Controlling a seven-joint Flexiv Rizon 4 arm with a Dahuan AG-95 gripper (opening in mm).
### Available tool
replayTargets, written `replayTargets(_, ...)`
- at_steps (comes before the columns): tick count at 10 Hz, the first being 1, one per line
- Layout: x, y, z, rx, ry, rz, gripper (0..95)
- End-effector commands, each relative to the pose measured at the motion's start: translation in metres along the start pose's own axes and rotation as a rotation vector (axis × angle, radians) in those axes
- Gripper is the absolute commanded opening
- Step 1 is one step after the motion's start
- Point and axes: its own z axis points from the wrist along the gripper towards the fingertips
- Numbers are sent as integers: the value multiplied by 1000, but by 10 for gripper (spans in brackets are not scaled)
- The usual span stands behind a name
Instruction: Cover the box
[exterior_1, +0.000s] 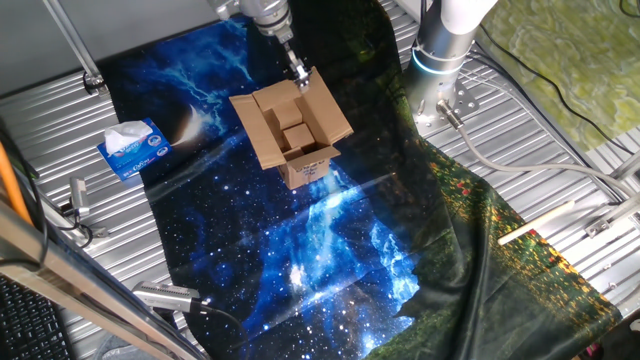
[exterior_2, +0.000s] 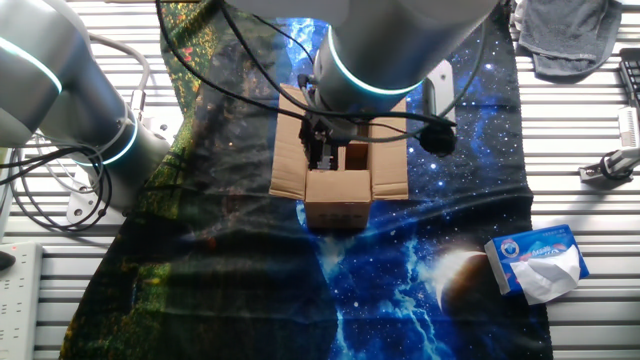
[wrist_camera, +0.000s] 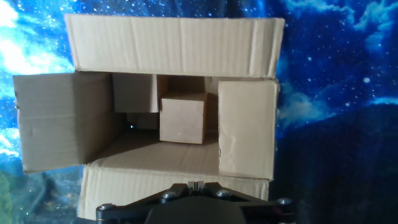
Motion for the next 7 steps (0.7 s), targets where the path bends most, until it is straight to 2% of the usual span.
replayTargets(1,0,1,0,2,-16,20,0)
replayTargets(2,0,0,-1,9,-13,28,0)
replayTargets(7,0,0,-1,27,-37,10,0)
